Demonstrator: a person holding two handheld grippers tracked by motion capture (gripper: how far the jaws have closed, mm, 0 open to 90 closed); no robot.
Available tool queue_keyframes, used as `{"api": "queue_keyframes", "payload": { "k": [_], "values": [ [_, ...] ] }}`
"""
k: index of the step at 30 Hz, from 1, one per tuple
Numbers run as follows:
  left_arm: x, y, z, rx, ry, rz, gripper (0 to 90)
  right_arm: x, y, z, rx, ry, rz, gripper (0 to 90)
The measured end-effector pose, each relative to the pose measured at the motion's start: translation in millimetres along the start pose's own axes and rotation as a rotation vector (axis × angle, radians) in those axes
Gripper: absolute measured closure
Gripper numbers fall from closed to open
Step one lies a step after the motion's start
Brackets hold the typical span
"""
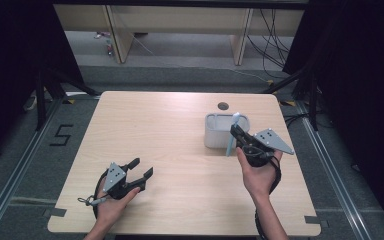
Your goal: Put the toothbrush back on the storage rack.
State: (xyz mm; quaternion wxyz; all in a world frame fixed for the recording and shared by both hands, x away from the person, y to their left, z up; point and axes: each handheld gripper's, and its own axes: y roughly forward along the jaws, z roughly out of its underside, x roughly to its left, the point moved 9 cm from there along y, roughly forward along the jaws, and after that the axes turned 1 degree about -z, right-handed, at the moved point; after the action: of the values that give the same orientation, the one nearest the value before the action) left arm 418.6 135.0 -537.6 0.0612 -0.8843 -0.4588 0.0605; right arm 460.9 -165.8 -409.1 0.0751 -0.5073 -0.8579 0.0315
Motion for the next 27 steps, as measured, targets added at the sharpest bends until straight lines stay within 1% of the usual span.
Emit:
{"api": "queue_keyframes", "payload": {
  "k": [1,2,3,5,6,7,8,9,10,11,12,13,14,15,16,17,18,20,21,22,23,24,26,27],
  "values": [
    [0.0,0.0,0.0,0.0,0.0,0.0,35.2,0.0,-0.5,0.0,0.011,0.011,-0.002,86.0],
    [-0.1,0.1,-0.1,-0.001,0.0,0.0,35.2,-2.1,-0.7,-1.2,0.007,-0.004,0.007,86.0],
    [-0.1,0.0,0.0,0.0,0.0,0.0,35.2,-1.6,-0.2,-2.2,0.005,0.004,0.0,86.0],
    [-0.3,-0.1,0.0,-0.001,-0.002,0.001,35.2,-3.7,0.0,-3.3,0.012,0.01,0.008,86.0],
    [-0.4,-0.1,0.0,-0.001,-0.002,0.002,35.2,-6.2,0.2,-5.1,0.001,-0.007,0.014,86.0],
    [-0.4,-0.2,0.0,-0.001,-0.002,0.002,35.2,-5.7,0.5,-5.2,0.007,0.012,0.011,86.0],
    [-0.5,-0.2,0.0,-0.001,-0.001,0.002,35.2,-8.9,0.5,-7.2,-0.004,-0.011,0.024,85.9],
    [-0.5,-0.1,0.0,-0.001,0.0,0.003,35.2,-8.5,1.0,-7.5,0.0,0.005,0.02,86.0],
    [-0.5,-0.1,-0.1,-0.001,-0.001,0.003,35.2,-10.2,1.0,-8.8,-0.003,-0.005,0.02,86.0],
    [-0.5,-0.1,-0.1,-0.001,-0.002,0.003,35.2,-9.5,1.6,-9.5,-0.004,0.011,0.017,86.0],
    [-0.4,-0.1,-0.1,-0.001,-0.004,0.003,35.2,-12.4,1.3,-11.3,-0.009,-0.018,0.023,86.0],
    [-0.4,-0.1,-0.1,-0.002,-0.006,0.003,35.2,-11.0,1.7,-11.5,-0.006,0.005,0.016,86.0],
    [-0.3,-0.2,-0.1,-0.002,-0.007,0.003,35.2,-13.8,1.8,-12.9,-0.012,-0.014,0.027,86.0],
    [-0.4,-0.2,-0.1,-0.002,-0.007,0.003,35.2,-14.2,1.3,-13.0,-0.005,-0.01,0.028,86.0],
    [-0.4,-0.1,-0.1,-0.001,-0.006,0.003,35.2,-15.2,2.0,-14.2,-0.014,-0.005,0.035,86.0],
    [-0.4,-0.1,-0.1,-0.001,-0.005,0.003,35.2,-16.7,1.6,-14.5,-0.006,-0.011,0.036,86.0],
    [-0.5,-0.1,-0.1,-0.001,-0.005,0.003,35.3,-16.6,2.1,-14.9,-0.004,-0.001,0.031,86.0],
    [-0.5,-0.1,-0.1,-0.001,-0.003,0.004,35.3,-19.5,2.1,-16.7,-0.011,-0.006,0.041,86.0],
    [-0.5,-0.1,-0.1,-0.002,-0.005,0.004,35.3,-19.2,2.8,-17.2,-0.015,0.009,0.04,86.0],
    [-0.3,-0.2,-0.1,-0.002,-0.006,0.003,35.3,-21.9,2.5,-17.8,-0.013,-0.01,0.045,86.0],
    [-0.4,0.0,-0.3,-0.006,-0.009,0.005,35.3,-21.3,3.2,-18.3,-0.018,0.008,0.042,86.0],
    [-0.4,0.1,-0.4,-0.007,-0.009,0.006,35.3,-22.9,3.5,-19.0,-0.023,0.0,0.044,86.0],
    [-0.4,0.0,-0.4,-0.007,-0.008,0.006,35.3,-24.7,3.0,-18.8,-0.013,0.004,0.051,86.0],
    [-0.4,0.0,-0.3,-0.006,-0.006,0.005,35.3,-25.1,4.0,-19.2,-0.018,0.013,0.047,85.9]
  ]
}}
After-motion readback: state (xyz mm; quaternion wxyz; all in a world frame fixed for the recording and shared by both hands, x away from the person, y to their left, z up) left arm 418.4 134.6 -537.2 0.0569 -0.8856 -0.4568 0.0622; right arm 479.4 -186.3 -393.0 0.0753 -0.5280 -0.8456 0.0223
